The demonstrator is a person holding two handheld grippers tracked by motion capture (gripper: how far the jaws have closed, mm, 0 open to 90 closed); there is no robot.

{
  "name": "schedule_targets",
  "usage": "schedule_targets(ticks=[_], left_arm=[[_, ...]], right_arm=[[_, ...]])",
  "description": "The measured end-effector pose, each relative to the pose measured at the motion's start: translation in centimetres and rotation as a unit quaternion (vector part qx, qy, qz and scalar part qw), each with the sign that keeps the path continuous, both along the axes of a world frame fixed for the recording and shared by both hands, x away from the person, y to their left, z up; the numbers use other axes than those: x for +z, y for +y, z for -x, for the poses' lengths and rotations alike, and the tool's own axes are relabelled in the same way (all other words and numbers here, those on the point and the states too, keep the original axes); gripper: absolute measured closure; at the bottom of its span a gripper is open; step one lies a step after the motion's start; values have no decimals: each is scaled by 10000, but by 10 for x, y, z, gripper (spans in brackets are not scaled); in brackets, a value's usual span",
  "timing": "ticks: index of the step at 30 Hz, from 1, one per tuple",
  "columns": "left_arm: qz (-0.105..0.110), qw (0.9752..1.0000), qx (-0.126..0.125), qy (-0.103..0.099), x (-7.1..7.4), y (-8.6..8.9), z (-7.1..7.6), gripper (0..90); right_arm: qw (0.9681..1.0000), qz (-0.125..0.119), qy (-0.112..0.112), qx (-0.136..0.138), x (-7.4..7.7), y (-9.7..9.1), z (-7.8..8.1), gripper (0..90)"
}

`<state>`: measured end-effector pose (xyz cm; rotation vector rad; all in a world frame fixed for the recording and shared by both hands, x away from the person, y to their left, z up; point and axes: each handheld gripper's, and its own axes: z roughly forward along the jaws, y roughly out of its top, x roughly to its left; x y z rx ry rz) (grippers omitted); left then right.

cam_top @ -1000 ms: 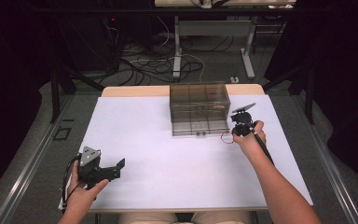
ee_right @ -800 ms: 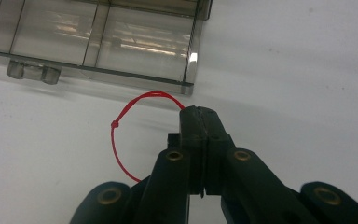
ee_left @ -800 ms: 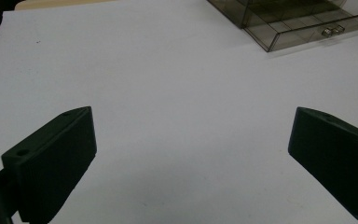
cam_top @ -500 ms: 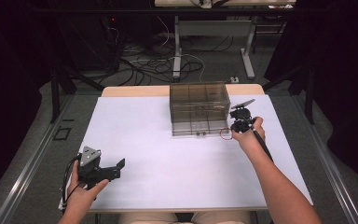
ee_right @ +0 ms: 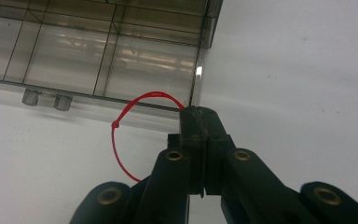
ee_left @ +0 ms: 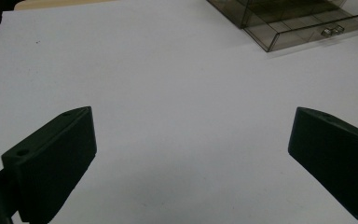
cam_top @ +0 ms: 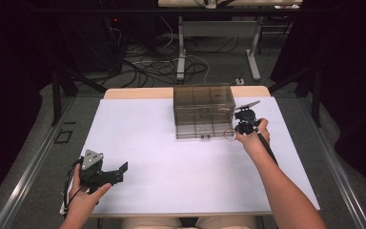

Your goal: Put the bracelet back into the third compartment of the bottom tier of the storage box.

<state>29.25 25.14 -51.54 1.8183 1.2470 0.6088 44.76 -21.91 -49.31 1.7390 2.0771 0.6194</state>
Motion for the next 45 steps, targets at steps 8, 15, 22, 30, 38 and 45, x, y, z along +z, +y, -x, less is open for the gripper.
schedule_targets(ticks=[8,15,22,30,38,45], left_arm=[[4,10000,0,-1,0,0,0,8],[6,10000,-4,1,0,0,0,8],[21,10000,-3,6,0,0,0,8],[4,10000,-9,0,0,1,0,8],[0,10000,-10,-2,0,1,0,8],[11,10000,-7,-6,0,1,0,8]], right_arm=[[9998,-31,-170,40,-1,4,-2,900],[9995,-5,-300,7,-2,5,-4,900],[9992,-12,-407,-47,-3,5,-5,900],[9987,-30,-500,-81,-4,5,-7,900],[9977,-86,-668,-82,-6,7,-9,900],[9971,-64,-751,-91,-7,9,-10,900]])
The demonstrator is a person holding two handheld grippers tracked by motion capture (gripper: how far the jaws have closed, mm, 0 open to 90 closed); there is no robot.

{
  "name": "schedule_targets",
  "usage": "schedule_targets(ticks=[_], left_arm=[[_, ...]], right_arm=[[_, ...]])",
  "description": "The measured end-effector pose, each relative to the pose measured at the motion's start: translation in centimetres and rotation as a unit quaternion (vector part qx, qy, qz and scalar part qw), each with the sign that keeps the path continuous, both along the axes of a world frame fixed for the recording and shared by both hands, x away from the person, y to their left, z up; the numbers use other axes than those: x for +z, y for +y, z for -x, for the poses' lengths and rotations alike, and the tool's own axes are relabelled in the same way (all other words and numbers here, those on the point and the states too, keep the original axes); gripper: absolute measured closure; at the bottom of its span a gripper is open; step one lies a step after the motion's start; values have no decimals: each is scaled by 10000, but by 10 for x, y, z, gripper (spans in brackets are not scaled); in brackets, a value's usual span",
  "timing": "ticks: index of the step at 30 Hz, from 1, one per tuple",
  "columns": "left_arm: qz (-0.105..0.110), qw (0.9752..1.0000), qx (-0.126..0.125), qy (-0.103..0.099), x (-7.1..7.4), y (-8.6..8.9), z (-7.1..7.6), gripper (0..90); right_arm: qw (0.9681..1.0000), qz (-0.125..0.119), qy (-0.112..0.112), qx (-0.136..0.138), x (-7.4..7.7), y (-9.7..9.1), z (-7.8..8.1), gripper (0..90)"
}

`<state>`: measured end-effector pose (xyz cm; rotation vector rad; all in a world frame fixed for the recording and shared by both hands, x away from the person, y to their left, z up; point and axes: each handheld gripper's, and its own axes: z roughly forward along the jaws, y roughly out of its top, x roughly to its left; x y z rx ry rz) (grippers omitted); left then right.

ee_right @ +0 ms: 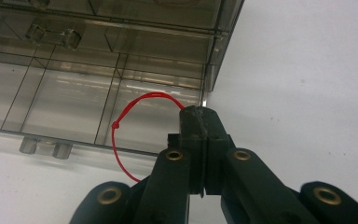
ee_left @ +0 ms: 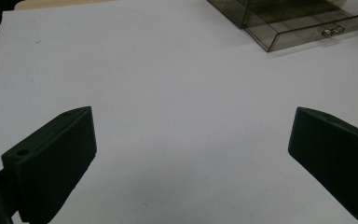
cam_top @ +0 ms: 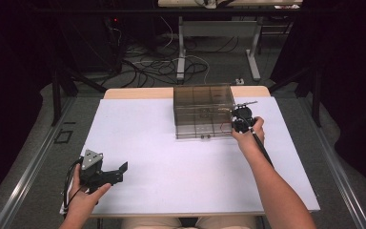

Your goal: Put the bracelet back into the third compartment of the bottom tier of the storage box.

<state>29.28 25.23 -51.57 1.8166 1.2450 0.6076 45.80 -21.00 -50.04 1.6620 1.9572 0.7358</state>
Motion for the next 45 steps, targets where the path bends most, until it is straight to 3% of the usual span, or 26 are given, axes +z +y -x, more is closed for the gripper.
schedule_targets(ticks=[7,17,41,45], left_arm=[[2,10000,27,16,0,1,0,8],[-16,10000,45,19,0,1,1,8],[-3,10000,64,23,-1,2,1,8],[-2,10000,59,26,-1,2,1,8]], right_arm=[[9998,-15,-187,61,-1,4,-2,900],[9996,-70,-278,63,-5,7,-6,900],[9994,-98,-327,103,-9,12,-11,898],[9991,-122,-355,204,-9,13,-11,779]])
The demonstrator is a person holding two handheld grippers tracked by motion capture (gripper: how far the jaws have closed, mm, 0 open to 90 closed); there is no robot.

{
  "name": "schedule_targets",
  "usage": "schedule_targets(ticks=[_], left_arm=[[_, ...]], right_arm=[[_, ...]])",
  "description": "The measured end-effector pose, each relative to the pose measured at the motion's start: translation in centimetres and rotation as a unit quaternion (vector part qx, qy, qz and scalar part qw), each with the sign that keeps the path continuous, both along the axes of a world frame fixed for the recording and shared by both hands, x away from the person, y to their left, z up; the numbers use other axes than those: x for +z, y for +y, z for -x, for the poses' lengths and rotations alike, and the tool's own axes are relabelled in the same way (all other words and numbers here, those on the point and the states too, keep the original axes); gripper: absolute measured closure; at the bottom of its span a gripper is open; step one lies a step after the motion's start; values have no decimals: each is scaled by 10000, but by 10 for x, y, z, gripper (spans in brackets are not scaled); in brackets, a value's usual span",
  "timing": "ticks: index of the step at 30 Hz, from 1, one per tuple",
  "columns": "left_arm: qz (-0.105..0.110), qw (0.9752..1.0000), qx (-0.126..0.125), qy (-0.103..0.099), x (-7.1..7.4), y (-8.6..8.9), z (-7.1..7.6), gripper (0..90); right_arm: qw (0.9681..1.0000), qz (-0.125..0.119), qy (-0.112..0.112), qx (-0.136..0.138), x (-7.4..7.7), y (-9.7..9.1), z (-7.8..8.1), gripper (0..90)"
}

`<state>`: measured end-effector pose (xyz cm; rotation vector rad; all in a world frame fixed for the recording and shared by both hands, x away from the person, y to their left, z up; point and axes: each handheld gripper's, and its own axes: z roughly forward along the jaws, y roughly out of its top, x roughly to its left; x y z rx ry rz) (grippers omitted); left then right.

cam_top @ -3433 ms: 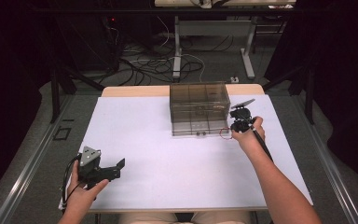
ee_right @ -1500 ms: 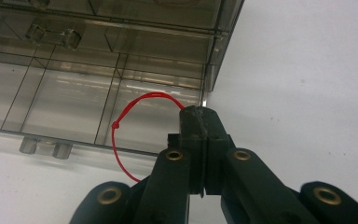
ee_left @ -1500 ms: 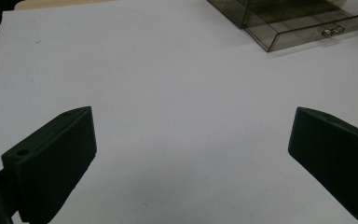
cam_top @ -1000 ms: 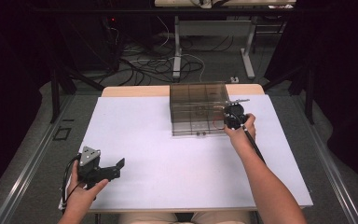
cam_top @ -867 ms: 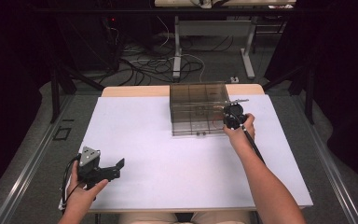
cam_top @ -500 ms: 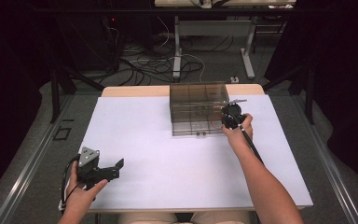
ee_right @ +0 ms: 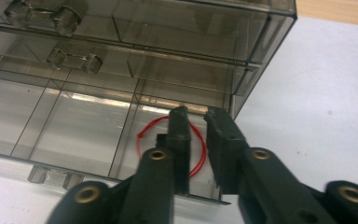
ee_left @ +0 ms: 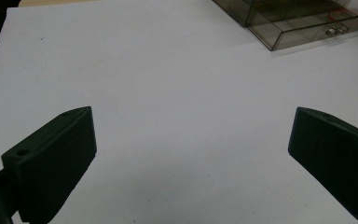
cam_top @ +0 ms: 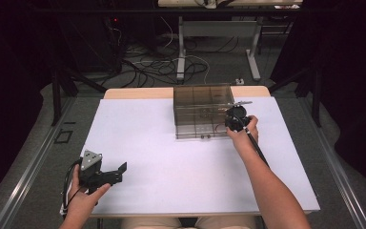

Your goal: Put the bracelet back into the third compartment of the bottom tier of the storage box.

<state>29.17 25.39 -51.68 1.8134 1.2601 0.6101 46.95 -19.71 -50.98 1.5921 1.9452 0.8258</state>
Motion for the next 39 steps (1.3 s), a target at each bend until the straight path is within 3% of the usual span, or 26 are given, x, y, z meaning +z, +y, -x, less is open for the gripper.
schedule_targets(ticks=[4,18,25,39], left_arm=[[8,10000,-5,-6,0,0,0,8],[-35,10000,-37,26,0,-1,0,8],[-34,10000,-33,26,0,-1,-1,8],[-38,10000,-26,11,0,-2,-1,8]], right_arm=[[9999,86,-54,62,0,0,0,699],[9998,89,139,92,2,-3,2,484],[9994,111,276,163,3,-1,6,423],[9986,332,285,313,9,1,17,332]])
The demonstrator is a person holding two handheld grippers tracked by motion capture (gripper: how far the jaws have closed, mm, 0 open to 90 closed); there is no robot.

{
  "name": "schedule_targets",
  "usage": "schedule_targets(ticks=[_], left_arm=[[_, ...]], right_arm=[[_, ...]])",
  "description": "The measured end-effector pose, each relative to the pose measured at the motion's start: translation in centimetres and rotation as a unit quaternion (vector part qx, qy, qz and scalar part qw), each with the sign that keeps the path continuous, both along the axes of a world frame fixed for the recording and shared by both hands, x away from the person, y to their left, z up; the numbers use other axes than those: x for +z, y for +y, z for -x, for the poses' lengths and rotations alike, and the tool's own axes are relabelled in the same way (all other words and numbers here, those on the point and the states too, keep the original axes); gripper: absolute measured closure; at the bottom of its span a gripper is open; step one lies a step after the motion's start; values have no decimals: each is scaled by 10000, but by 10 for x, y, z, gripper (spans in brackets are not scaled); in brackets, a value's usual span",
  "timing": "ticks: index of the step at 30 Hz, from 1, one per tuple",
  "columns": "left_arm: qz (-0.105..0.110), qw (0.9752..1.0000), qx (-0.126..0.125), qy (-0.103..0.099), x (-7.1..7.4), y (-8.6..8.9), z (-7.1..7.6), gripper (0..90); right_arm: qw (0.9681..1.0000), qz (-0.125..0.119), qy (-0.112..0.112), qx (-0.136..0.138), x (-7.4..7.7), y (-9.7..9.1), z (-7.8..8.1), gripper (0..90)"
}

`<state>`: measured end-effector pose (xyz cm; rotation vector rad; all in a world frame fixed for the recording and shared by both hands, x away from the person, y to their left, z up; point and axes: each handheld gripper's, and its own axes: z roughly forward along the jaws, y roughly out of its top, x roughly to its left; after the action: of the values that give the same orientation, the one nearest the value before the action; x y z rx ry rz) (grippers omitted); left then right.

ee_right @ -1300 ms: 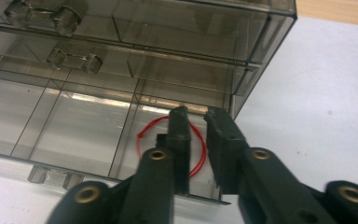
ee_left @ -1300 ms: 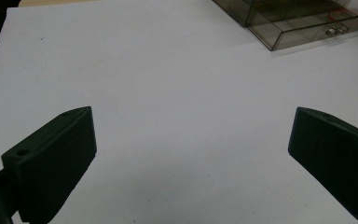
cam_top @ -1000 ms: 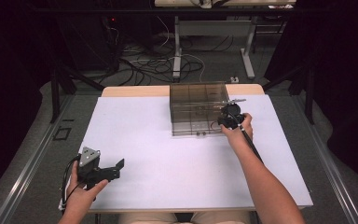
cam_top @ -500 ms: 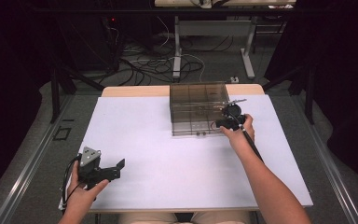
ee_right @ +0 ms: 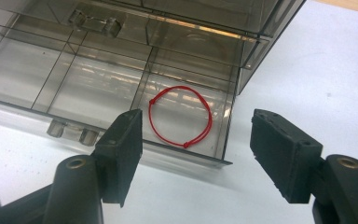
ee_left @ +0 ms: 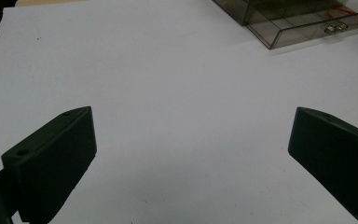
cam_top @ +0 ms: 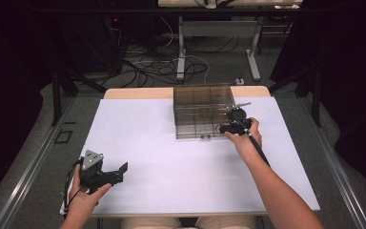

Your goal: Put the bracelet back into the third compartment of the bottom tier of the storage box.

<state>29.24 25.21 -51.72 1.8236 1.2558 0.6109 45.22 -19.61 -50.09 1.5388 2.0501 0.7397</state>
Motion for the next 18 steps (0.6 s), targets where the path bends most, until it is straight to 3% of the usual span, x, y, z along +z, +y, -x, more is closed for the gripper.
schedule_targets(ticks=[5,13,18], left_arm=[[1,10000,-2,-5,0,0,0,8],[9,10000,2,-11,0,0,0,8],[5,10000,-2,-12,0,0,1,8]], right_arm=[[9999,-27,-128,48,3,1,6,330],[9998,-10,-134,175,3,-2,16,339],[9996,-119,-164,198,4,-3,24,333]])
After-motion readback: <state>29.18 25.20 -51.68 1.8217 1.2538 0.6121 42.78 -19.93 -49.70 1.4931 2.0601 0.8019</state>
